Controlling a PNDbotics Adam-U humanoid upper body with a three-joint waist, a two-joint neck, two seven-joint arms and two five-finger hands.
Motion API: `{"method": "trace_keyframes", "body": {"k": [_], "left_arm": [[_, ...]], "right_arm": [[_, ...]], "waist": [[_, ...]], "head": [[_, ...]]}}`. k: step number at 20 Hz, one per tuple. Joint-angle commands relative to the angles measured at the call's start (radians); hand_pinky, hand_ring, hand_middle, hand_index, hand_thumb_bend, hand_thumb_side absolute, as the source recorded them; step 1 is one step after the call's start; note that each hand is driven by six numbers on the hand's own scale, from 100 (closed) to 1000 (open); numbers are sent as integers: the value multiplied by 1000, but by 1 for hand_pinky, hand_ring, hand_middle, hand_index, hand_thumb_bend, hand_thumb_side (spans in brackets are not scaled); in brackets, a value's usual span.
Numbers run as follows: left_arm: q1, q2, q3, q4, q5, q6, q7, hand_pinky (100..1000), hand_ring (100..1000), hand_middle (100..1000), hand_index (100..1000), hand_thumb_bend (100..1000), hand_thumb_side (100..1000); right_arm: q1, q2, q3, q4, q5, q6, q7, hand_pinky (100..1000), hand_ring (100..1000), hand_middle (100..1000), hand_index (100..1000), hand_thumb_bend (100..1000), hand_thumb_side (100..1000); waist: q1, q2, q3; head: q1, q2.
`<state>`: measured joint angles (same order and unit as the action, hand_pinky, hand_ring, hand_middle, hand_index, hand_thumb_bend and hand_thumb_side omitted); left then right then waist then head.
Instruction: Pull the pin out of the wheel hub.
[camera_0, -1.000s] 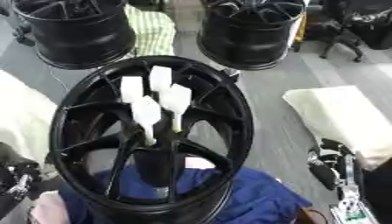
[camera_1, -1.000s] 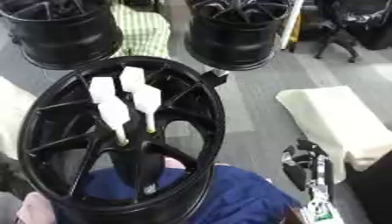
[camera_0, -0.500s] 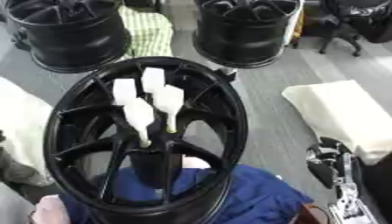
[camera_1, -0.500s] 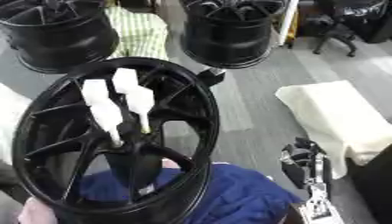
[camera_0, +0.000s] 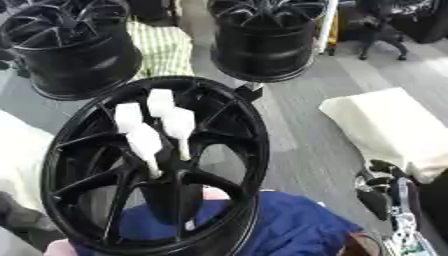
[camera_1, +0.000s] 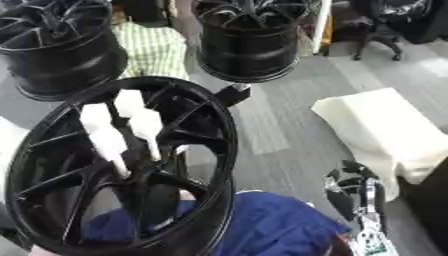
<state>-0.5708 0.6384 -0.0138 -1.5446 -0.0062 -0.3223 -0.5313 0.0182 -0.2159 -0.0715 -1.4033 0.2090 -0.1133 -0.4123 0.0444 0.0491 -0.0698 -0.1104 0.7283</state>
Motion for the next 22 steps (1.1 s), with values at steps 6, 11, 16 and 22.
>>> {"method": "trace_keyframes", "body": {"k": [6,11,16,22], "left_arm": [[-213,65,-214,200,-96,-127,-135,783,779,786,880,308,545],[-355,-7,-342,342,-182,-144,-222,794,769,792,887,350,526],[-455,-62,-340,483,-269,-196,-309,807,775,796,892,409,543],[-485,-98,-299,630,-371,-295,-374,799,764,788,889,419,520]], "right_arm": [[-12,-16,10,-3,4,-5,14,487,528,645,740,118,152],[-8,-14,3,-1,1,-5,7,488,528,645,741,118,152],[-9,-13,-3,-1,1,-4,1,487,528,644,740,118,151],[-8,-11,-4,-1,1,-4,-1,487,528,644,741,119,151]], "waist": [[-6,-8,-7],[-8,-8,8],[-9,-7,18],[-11,-8,21]], "head": [[25,-14],[10,-13],[0,-17],[-3,-18]]}}
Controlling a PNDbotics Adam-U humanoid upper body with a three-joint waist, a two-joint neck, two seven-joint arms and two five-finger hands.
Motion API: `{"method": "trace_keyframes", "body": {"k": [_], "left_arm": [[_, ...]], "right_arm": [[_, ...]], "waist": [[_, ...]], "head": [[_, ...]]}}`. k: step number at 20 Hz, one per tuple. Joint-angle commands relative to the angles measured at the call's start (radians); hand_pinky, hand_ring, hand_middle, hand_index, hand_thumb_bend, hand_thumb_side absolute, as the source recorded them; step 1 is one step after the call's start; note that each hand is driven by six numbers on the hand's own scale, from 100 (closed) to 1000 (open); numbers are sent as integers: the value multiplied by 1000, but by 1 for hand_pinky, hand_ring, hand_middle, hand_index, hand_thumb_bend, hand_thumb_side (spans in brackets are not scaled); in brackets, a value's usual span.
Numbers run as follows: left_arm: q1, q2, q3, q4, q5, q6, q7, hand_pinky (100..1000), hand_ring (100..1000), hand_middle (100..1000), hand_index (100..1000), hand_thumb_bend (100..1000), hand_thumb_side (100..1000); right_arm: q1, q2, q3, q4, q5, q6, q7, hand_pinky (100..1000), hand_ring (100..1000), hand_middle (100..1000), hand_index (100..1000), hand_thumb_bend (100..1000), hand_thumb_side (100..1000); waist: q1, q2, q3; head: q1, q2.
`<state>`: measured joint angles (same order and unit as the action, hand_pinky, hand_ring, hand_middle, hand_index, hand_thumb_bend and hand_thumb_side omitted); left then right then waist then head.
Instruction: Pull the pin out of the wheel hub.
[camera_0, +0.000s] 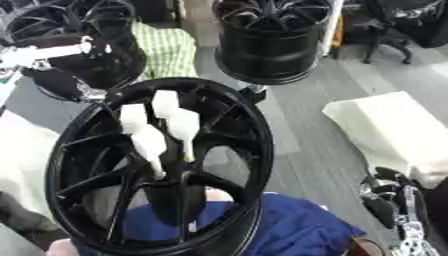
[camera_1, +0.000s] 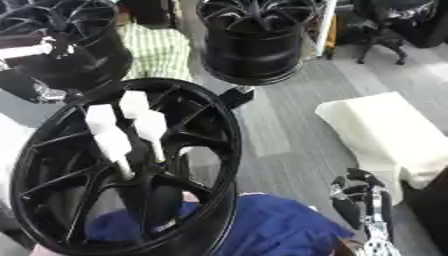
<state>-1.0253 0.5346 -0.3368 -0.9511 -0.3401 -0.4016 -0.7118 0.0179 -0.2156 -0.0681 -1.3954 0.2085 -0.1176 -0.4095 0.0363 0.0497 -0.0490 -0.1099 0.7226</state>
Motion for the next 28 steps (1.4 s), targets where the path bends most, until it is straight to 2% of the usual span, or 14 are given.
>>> {"method": "trace_keyframes", "body": {"k": [1,6,15,20,28], "left_arm": [[-30,2,27,49,-53,-232,-194,796,762,786,888,417,517],[-23,-19,37,85,-114,-314,-195,791,761,782,885,436,530],[-11,-31,0,119,-58,-440,-195,791,767,782,883,459,554],[-4,-37,-27,110,-30,-474,-195,786,765,777,882,455,557],[4,-42,-83,73,1,-486,-195,771,744,752,872,406,522]], "right_arm": [[-7,-11,-8,-9,1,1,-4,487,528,644,741,119,151],[-6,-11,-9,-9,-1,1,-5,488,528,644,741,119,152],[-7,-11,-9,-9,-1,2,-4,488,527,644,741,119,151],[-9,-11,-8,-9,-1,1,-3,488,527,644,741,119,151],[-13,-11,-6,-9,0,0,-2,488,527,643,741,119,151]], "waist": [[-3,-8,0],[-5,-7,3],[-5,-8,2],[-5,-7,-1],[-3,-7,-6]], "head": [[-4,-11],[-4,-8],[-4,-5],[-4,-4],[-5,-4]]}}
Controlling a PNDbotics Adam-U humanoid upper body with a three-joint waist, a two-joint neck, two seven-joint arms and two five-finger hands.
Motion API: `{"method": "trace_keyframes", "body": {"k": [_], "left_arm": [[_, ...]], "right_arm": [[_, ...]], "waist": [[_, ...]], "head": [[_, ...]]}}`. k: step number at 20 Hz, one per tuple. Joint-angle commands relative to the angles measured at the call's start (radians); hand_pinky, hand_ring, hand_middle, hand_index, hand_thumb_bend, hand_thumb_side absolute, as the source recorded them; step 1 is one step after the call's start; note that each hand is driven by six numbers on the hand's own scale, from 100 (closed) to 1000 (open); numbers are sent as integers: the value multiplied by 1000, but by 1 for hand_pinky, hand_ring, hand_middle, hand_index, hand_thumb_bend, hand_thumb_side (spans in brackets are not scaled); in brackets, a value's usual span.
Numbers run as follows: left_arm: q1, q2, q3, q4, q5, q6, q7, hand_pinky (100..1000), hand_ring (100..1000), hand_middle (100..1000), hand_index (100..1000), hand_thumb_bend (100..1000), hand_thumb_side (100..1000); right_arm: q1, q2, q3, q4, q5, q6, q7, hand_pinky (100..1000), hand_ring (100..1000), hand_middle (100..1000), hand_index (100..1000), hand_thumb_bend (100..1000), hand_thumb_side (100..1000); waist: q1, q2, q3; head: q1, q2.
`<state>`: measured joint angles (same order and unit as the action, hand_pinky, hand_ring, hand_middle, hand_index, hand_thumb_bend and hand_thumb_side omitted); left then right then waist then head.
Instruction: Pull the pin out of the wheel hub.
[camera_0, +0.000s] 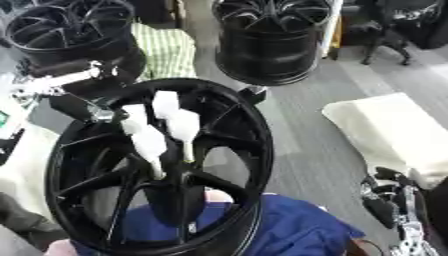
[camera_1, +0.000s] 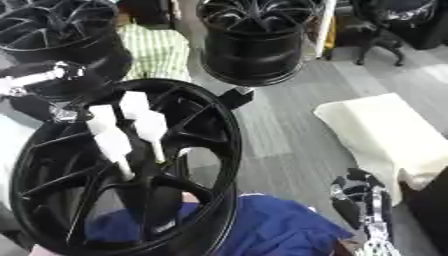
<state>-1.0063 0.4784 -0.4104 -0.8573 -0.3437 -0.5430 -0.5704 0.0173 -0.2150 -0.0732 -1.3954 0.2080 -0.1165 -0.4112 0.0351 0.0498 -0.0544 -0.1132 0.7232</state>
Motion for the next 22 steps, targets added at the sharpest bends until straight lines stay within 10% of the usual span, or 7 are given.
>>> {"method": "trace_keyframes", "body": {"k": [1,22], "left_arm": [[-14,13,-13,-20,-1,-346,-337,766,739,746,871,403,522],[2,17,-69,-61,35,-364,-337,499,448,401,638,124,319]], "right_arm": [[-13,-11,0,-9,0,-2,0,488,527,643,741,119,151],[-15,-11,3,-7,-1,-3,2,489,527,643,741,117,151]], "waist": [[-1,-7,-1],[1,-7,-3]], "head": [[-2,-4],[-2,-3]]}}
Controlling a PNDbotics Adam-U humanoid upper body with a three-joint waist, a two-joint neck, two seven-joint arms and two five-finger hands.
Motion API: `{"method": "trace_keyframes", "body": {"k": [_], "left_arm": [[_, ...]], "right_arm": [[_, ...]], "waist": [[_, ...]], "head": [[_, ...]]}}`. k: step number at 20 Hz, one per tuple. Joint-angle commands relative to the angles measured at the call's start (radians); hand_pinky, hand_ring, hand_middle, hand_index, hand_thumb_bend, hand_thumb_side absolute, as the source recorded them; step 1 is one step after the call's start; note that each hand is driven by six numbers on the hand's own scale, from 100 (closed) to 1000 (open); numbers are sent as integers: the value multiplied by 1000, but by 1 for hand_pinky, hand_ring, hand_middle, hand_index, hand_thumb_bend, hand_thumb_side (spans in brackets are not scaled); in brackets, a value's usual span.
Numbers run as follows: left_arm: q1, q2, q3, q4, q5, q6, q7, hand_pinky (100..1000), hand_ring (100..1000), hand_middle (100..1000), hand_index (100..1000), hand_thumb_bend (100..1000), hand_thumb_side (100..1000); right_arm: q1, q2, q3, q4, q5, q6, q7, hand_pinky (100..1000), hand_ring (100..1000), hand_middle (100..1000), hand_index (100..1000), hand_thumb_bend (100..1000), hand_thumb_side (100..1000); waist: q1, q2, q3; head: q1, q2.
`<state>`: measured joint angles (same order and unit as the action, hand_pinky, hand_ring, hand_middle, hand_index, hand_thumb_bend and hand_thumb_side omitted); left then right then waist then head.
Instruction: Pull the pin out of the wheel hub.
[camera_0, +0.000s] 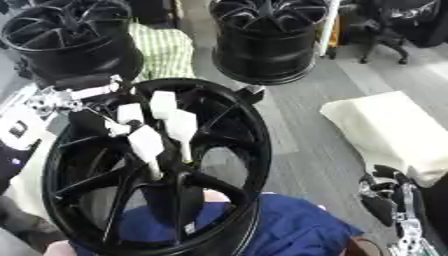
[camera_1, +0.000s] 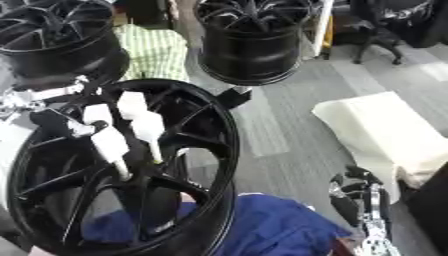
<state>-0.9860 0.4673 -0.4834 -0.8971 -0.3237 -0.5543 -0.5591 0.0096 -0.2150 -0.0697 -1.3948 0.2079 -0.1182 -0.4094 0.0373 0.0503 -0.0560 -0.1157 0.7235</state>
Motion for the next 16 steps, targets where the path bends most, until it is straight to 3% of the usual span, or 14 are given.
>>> {"method": "trace_keyframes", "body": {"k": [1,7,11,16], "left_arm": [[-19,29,9,-24,24,-352,-348,482,433,383,621,100,307],[-29,43,37,-56,81,-311,-348,380,366,312,551,100,268],[-43,55,58,-83,105,-281,-348,371,360,305,547,100,258],[-72,107,133,-119,154,-249,-348,379,361,304,549,100,233]], "right_arm": [[-8,-11,-1,-7,-1,-1,0,489,527,643,741,117,151],[-7,-12,-1,-6,-1,-2,0,490,527,643,741,116,151],[-7,-12,-1,-5,-2,-2,-1,489,527,643,741,117,151],[-7,-13,-1,-3,-4,-4,-3,490,527,643,741,117,151]], "waist": [[-1,-7,0],[0,-9,1],[1,-10,1],[4,-12,5]], "head": [[1,-3],[0,-3],[0,-4],[-3,-3]]}}
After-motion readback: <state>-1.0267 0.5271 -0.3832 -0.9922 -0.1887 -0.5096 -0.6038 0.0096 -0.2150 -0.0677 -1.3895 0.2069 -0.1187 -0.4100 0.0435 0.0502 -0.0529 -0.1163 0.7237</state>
